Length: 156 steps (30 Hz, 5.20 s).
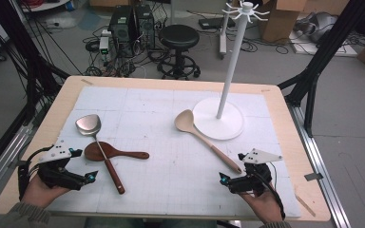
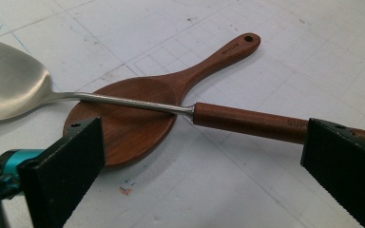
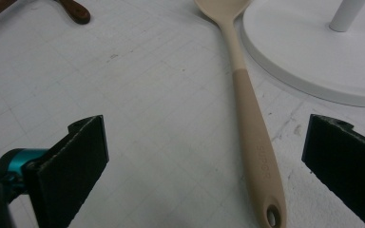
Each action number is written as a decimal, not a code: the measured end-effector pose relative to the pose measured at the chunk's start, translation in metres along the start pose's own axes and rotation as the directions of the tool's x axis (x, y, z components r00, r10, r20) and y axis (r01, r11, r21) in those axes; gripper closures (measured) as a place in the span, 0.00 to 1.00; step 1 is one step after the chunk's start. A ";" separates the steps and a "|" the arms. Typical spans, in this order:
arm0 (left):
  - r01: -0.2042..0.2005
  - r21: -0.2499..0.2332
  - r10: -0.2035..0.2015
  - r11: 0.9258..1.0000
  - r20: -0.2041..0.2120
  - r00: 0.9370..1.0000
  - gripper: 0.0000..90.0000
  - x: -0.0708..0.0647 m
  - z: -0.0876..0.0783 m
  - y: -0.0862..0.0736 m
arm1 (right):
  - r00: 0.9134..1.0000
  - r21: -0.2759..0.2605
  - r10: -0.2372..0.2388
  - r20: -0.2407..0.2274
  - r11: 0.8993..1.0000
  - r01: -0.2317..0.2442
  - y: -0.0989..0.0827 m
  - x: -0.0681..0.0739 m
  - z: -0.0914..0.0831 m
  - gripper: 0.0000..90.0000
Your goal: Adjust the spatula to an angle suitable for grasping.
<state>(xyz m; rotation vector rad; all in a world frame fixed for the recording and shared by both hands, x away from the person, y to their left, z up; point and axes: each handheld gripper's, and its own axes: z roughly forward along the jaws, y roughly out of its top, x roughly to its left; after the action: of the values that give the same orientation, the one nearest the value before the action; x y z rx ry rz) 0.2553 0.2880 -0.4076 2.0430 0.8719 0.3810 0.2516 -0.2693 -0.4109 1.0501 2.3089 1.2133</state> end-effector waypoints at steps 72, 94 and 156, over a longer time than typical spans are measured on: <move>-0.083 0.187 0.080 0.979 0.025 0.996 0.89 0.002 0.030 0.003 | 1.000 -0.007 -0.003 -0.009 1.000 0.003 0.000 0.002 -0.001 0.00; -0.138 0.240 0.120 0.961 0.091 0.989 0.99 -0.010 0.048 0.009 | 1.000 -0.009 0.001 -0.013 1.000 -0.001 0.000 0.004 -0.001 0.00; -0.154 0.140 0.135 0.978 0.137 0.981 0.91 -0.013 0.055 0.025 | 0.992 -0.025 -0.016 -0.123 1.000 0.013 0.033 0.028 0.019 0.01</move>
<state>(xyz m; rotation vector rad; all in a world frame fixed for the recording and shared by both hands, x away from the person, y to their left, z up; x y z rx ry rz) 0.2877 0.2366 -0.4192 2.2514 0.6940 0.2679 0.2594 -0.2259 -0.3937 0.9741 2.3827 1.3317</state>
